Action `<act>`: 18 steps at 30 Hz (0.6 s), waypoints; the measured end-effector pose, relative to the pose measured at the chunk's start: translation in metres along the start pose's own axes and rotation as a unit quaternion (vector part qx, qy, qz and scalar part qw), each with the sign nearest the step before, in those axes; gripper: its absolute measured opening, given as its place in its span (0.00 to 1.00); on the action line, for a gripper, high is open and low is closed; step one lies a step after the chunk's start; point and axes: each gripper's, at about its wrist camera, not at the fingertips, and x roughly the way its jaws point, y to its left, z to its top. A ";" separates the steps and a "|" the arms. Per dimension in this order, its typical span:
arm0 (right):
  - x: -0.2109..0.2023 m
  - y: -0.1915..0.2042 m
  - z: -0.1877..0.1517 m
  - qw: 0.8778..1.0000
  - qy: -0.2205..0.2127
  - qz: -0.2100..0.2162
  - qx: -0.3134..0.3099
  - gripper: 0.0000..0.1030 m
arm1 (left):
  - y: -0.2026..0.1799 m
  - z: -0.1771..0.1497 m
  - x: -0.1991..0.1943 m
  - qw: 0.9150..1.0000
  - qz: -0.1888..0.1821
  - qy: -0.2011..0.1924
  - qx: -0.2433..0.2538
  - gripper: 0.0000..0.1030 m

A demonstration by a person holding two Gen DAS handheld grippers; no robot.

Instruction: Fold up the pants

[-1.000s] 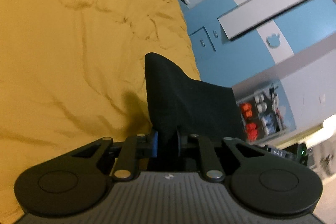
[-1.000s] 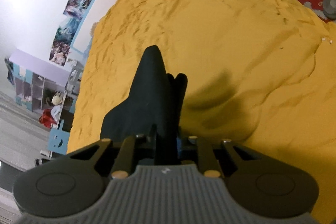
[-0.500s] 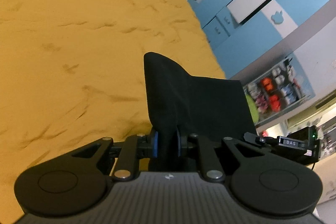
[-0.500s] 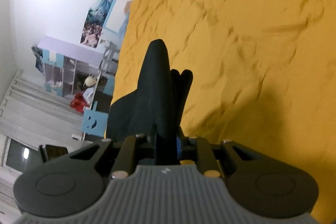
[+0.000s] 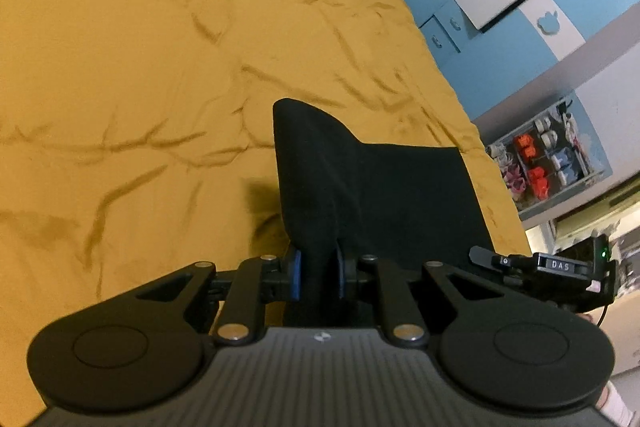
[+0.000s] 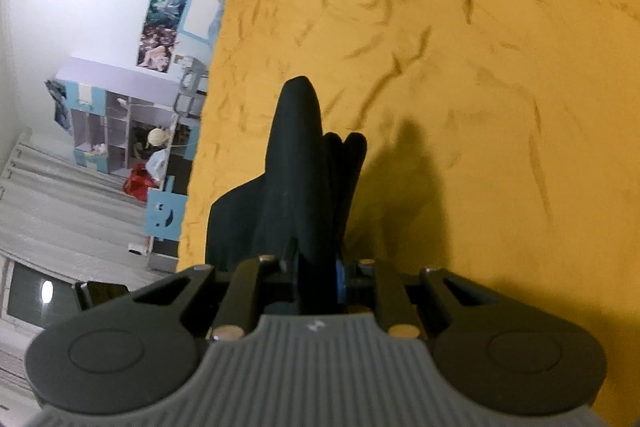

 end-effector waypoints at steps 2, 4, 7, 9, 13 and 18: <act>0.011 -0.009 0.006 1.000 0.001 -0.004 -0.003 0.11 | 0.018 0.000 0.013 1.000 -0.002 0.000 -0.022 0.17; 0.017 -0.021 0.009 1.000 0.000 0.005 0.006 0.11 | 0.031 -0.001 0.022 0.999 -0.012 -0.003 -0.036 0.18; 0.023 -0.030 0.012 1.000 0.008 0.001 0.006 0.11 | 0.044 -0.005 0.030 0.999 -0.024 -0.003 -0.045 0.19; 0.025 -0.036 0.011 1.000 0.013 0.000 0.008 0.11 | 0.052 -0.008 0.034 0.998 -0.029 -0.002 -0.053 0.22; 0.026 -0.036 0.013 1.000 0.015 -0.008 0.004 0.15 | 0.070 -0.015 0.031 0.995 -0.044 -0.019 -0.088 0.35; -0.008 -0.007 0.020 0.995 -0.007 -0.072 -0.076 0.22 | 0.074 -0.022 -0.004 0.994 -0.016 -0.045 -0.096 0.33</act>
